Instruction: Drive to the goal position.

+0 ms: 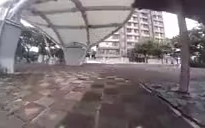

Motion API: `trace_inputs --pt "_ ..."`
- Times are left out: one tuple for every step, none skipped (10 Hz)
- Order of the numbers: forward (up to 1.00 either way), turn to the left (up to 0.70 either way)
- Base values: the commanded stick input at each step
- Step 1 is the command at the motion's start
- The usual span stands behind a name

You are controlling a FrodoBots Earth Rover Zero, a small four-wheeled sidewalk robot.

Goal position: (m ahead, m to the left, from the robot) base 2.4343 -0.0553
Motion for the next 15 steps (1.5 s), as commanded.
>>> trace_inputs --pt "1.0 0.1" --pt "1.0 0.1" --pt "1.0 0.1" --pt "1.0 0.1" --pt "1.0 0.1" --pt "1.0 0.1" --pt "1.0 0.1" --pt "1.0 0.1" --pt "1.0 0.1" --pt "1.0 0.1" --pt "1.0 0.1" --pt "1.0 0.1" --pt "1.0 0.1" --pt "1.0 0.1" --pt "1.0 0.1"
